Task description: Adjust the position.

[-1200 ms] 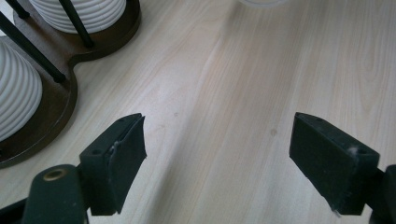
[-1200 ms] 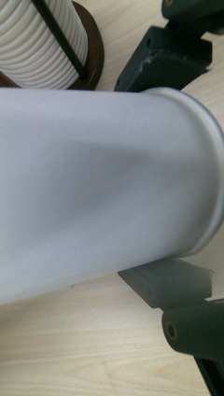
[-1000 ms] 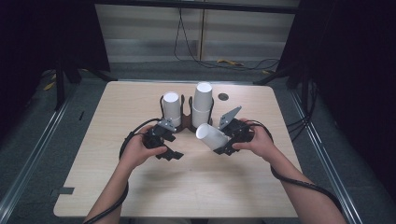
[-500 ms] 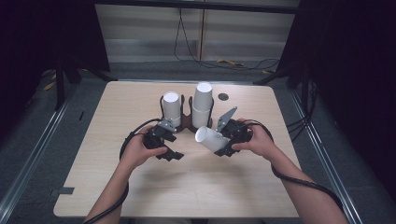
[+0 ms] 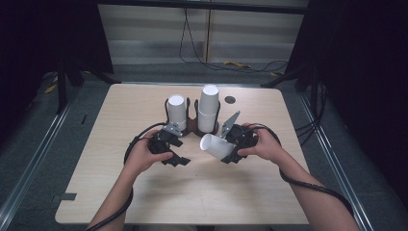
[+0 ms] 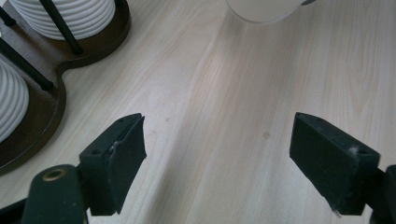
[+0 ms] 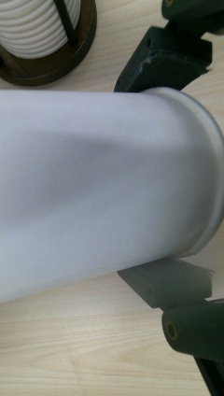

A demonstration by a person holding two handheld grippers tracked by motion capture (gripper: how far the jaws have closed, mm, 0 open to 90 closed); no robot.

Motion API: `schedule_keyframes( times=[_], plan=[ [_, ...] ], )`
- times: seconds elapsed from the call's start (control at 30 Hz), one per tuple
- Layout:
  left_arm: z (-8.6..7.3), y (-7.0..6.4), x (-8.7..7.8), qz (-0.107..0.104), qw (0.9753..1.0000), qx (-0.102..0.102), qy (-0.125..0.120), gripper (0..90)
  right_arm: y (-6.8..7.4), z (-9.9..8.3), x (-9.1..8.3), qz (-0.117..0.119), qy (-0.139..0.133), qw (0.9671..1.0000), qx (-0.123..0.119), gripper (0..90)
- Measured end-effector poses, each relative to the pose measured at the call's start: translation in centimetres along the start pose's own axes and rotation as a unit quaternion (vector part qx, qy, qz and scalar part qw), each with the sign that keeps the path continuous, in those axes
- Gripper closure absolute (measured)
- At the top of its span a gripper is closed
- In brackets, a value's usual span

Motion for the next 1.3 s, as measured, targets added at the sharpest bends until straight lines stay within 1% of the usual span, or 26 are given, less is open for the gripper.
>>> schedule_keyframes(
  times=[0.03, 0.07, 0.17, 0.23, 0.3, 0.33, 0.4, 0.47, 0.5, 0.53, 0.57, 0.6, 0.63, 0.67, 0.7, 0.77, 0.83, 0.87, 0.97, 1.03, 1.13, 1.17, 1.2, 1.23, 1.27, 1.3],
  plan=[
    [-0.06, 0.08, -0.06, -0.002, 0.9999, 0.007, 0.009, 18.1, 0.06, 0.06, 0.01, 0.001, 0.001, 1.0, -0.001, 21.2],
    [-0.05, 0.06, 0.0, -0.002, 1.0, 0.006, 0.008, 18.1, 0.14, 0.18, -0.11, 0.003, 0.007, 1.0, -0.003, 21.3],
    [-0.04, 0.01, 0.08, -0.002, 1.0, 0.0, 0.005, 18.1, 0.06, 0.31, -0.21, 0.002, 0.008, 0.9999, -0.011, 21.3],
    [-0.06, 0.02, 0.1, -0.002, 1.0, 0.0, 0.005, 18.1, 0.04, 0.4, -0.33, 0.003, 0.012, 0.9998, -0.013, 21.3],
    [-0.09, 0.02, 0.07, -0.002, 1.0, 0.0, 0.007, 18.1, 0.11, 0.41, -0.37, 0.002, 0.022, 0.9996, -0.018, 21.2],
    [-0.09, 0.05, 0.01, -0.002, 0.9999, 0.005, 0.011, 18.2, 0.13, 0.41, -0.34, 0.002, 0.025, 0.9995, -0.019, 21.3],
    [-0.08, 0.01, -0.02, -0.001, 0.9999, 0.005, 0.012, 18.1, 0.2, 0.45, -0.34, 0.003, 0.028, 0.9993, -0.023, 21.2],
    [-0.04, -0.02, 0.0, -0.001, 0.9999, 0.006, 0.011, 18.1, 0.31, 0.5, -0.29, 0.003, 0.031, 0.9991, -0.03, 21.3],
    [0.0, -0.07, 0.05, -0.002, 1.0, 0.005, 0.008, 18.1, 0.42, 0.51, -0.31, 0.004, 0.033, 0.9991, -0.027, 21.2],
    [0.01, -0.09, 0.08, -0.003, 0.9999, 0.007, 0.01, 18.1, 0.46, 0.52, -0.26, 0.006, 0.035, 0.9988, -0.033, 21.2],
    [-0.03, -0.12, 0.09, -0.004, 0.9999, 0.008, 0.015, 18.2, 0.55, 0.49, -0.19, 0.007, 0.039, 0.9986, -0.033, 21.2],
    [-0.02, -0.16, 0.15, -0.004, 0.9998, 0.007, 0.015, 18.1, 0.58, 0.47, -0.09, 0.005, 0.044, 0.9984, -0.034, 21.2],
    [-0.01, -0.17, 0.19, -0.004, 0.9998, 0.008, 0.015, 18.1, 0.61, 0.48, 0.0, 0.008, 0.046, 0.9981, -0.039, 21.2],
    [-0.02, -0.16, 0.2, -0.006, 0.9998, 0.01, 0.017, 18.2, 0.65, 0.49, 0.02, 0.008, 0.049, 0.9981, -0.037, 21.2],
    [0.01, -0.16, 0.21, -0.004, 0.9999, 0.009, 0.014, 18.2, 0.62, 0.52, 0.07, 0.008, 0.047, 0.998, -0.042, 21.3],
    [-0.02, -0.13, 0.16, -0.003, 0.9999, 0.005, 0.014, 18.1, 0.68, 0.57, 0.13, 0.008, 0.052, 0.9979, -0.039, 21.2],
    [-0.03, -0.1, 0.12, -0.003, 0.9999, 0.005, 0.012, 18.2, 0.64, 0.6, 0.19, 0.007, 0.055, 0.9974, -0.046, 21.3],
    [-0.04, -0.11, 0.12, -0.003, 0.9999, 0.004, 0.011, 18.2, 0.7, 0.6, 0.17, 0.008, 0.06, 0.9972, -0.045, 21.2],
    [-0.04, -0.13, 0.1, -0.004, 1.0, 0.002, 0.009, 18.2, 0.67, 0.73, 0.09, 0.008, 0.068, 0.9964, -0.051, 21.2],
    [-0.01, -0.12, 0.11, -0.004, 1.0, 0.003, 0.007, 18.2, 0.65, 0.87, 0.0, 0.007, 0.071, 0.9957, -0.059, 21.2],
    [0.01, -0.27, 0.13, -0.005, 0.9999, 0.003, 0.011, 18.2, 0.73, 0.99, -0.12, 0.007, 0.076, 0.9954, -0.058, 21.2],
    [0.04, -0.28, 0.15, -0.004, 0.9999, 0.007, 0.014, 18.2, 0.7, 1.0, -0.05, 0.006, 0.076, 0.995, -0.064, 21.2],
    [0.06, -0.33, 0.18, -0.006, 0.9998, 0.01, 0.017, 18.2, 0.78, 0.96, -0.03, 0.004, 0.085, 0.9944, -0.063, 21.2],
    [0.09, -0.44, 0.23, -0.007, 0.9997, 0.011, 0.019, 18.3, 0.79, 0.95, 0.02, 0.003, 0.089, 0.994, -0.064, 21.2],
    [0.13, -0.49, 0.27, -0.008, 0.9997, 0.014, 0.019, 18.3, 0.81, 0.99, 0.09, 0.004, 0.089, 0.9936, -0.07, 21.2],
    [0.2, -0.63, 0.37, -0.009, 0.9998, 0.01, 0.015, 18.3, 0.88, 1.01, 0.09, 0.005, 0.09, 0.9934, -0.07, 21.3]
  ],
)
Point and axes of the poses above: each handheld gripper's, and its own axes: x roughly forward along the jaws, z roughly out of its top, y roughly to its left, the point moved 6 cm from there along x, roughly forward along the jaws, and after that the axes turned 7 degrees about -z, right-handed, at the moved point
